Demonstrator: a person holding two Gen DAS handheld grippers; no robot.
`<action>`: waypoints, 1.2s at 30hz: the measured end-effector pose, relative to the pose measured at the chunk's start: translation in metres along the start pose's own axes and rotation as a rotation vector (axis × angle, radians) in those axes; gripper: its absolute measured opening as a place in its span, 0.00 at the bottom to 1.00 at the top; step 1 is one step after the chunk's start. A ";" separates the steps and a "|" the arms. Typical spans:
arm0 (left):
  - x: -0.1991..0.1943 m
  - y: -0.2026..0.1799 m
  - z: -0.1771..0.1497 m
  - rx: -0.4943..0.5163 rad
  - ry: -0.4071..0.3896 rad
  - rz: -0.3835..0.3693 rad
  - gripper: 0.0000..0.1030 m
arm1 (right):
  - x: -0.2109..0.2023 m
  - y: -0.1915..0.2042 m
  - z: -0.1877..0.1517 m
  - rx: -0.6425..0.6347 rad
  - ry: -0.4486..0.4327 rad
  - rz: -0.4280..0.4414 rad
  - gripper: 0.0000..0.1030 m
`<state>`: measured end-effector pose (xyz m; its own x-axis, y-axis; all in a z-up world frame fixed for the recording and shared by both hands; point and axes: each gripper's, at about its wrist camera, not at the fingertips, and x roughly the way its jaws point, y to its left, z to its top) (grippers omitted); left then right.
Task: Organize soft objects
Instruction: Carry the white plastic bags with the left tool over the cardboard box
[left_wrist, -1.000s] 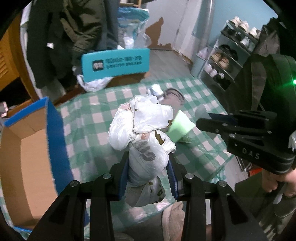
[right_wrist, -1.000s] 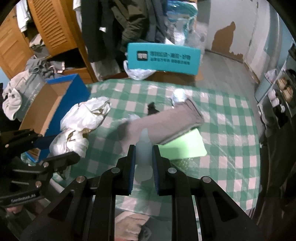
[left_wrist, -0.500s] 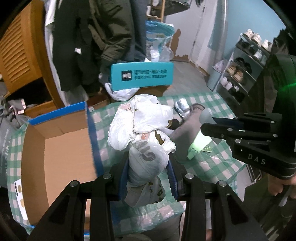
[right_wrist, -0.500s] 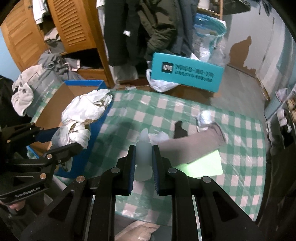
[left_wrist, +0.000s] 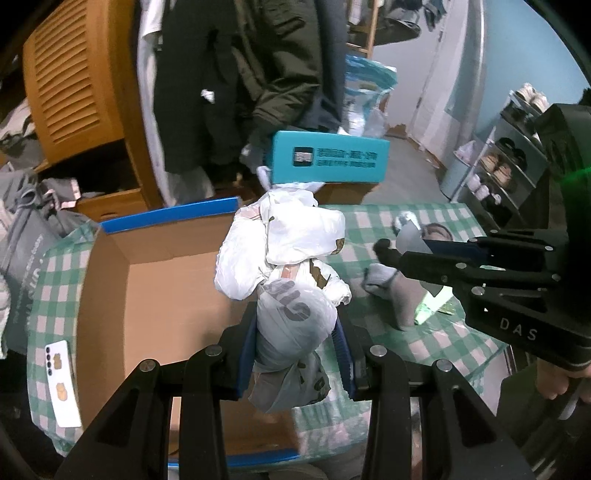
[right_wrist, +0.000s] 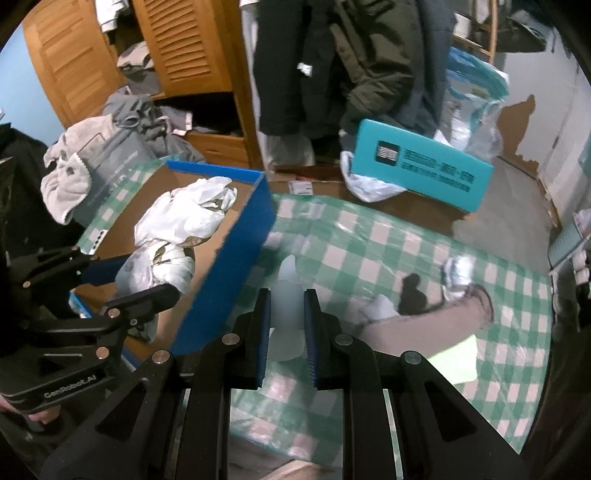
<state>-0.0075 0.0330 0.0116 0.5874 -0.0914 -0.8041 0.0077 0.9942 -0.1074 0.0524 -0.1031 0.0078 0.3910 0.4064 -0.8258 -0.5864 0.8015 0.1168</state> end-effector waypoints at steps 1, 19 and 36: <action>-0.001 0.005 0.000 -0.006 -0.002 0.006 0.37 | 0.001 0.003 0.002 -0.004 0.000 0.002 0.16; 0.000 0.084 -0.020 -0.135 0.027 0.098 0.37 | 0.051 0.082 0.036 -0.104 0.053 0.084 0.16; 0.019 0.110 -0.036 -0.168 0.112 0.144 0.44 | 0.090 0.113 0.035 -0.104 0.150 0.142 0.30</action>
<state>-0.0245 0.1386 -0.0370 0.4792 0.0351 -0.8770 -0.2095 0.9749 -0.0754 0.0468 0.0395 -0.0339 0.1934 0.4359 -0.8790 -0.7014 0.6878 0.1868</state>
